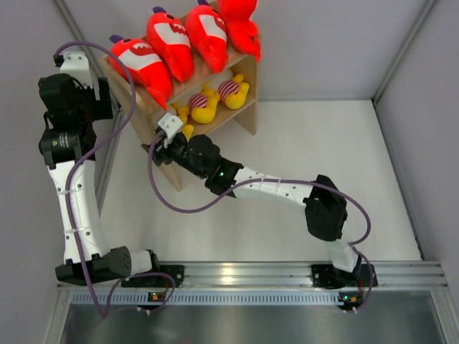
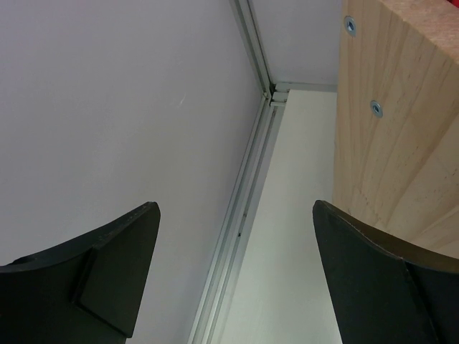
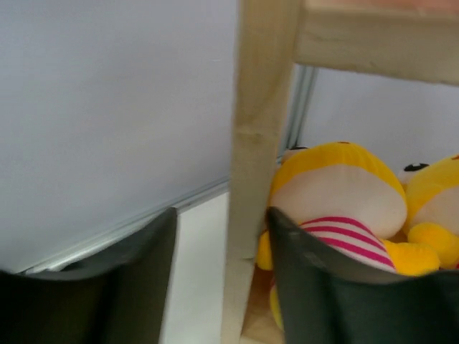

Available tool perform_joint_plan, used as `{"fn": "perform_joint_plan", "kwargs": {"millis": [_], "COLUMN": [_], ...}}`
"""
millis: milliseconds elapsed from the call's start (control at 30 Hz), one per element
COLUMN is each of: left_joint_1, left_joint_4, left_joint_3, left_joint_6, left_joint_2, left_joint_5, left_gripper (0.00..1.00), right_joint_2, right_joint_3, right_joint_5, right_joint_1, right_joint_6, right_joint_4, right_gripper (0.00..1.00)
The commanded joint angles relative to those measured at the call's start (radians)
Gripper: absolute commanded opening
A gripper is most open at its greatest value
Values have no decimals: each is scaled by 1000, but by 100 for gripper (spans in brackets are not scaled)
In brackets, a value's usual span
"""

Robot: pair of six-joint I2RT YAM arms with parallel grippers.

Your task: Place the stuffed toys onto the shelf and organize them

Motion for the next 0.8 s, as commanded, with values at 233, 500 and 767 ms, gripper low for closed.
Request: {"fn": "perform_joint_plan", "kwargs": {"millis": [233,500,767], "left_joint_1": [8,8,8], "left_joint_4": [52,52,52], "left_joint_3": [13,13,5], "left_joint_6": [12,10,10], "left_joint_2": [-21,-18,-30], "left_joint_5": [8,17,22], "left_gripper": [94,94,94], "right_joint_2": [-298,-395,-450], "right_joint_3": [-63,193,326], "right_joint_5": [-135,-310,-202], "right_joint_1": [54,45,-113], "right_joint_6": [-95,-280,-284], "right_joint_4": [-88,-590,-480], "right_gripper": [81,86,80]}}
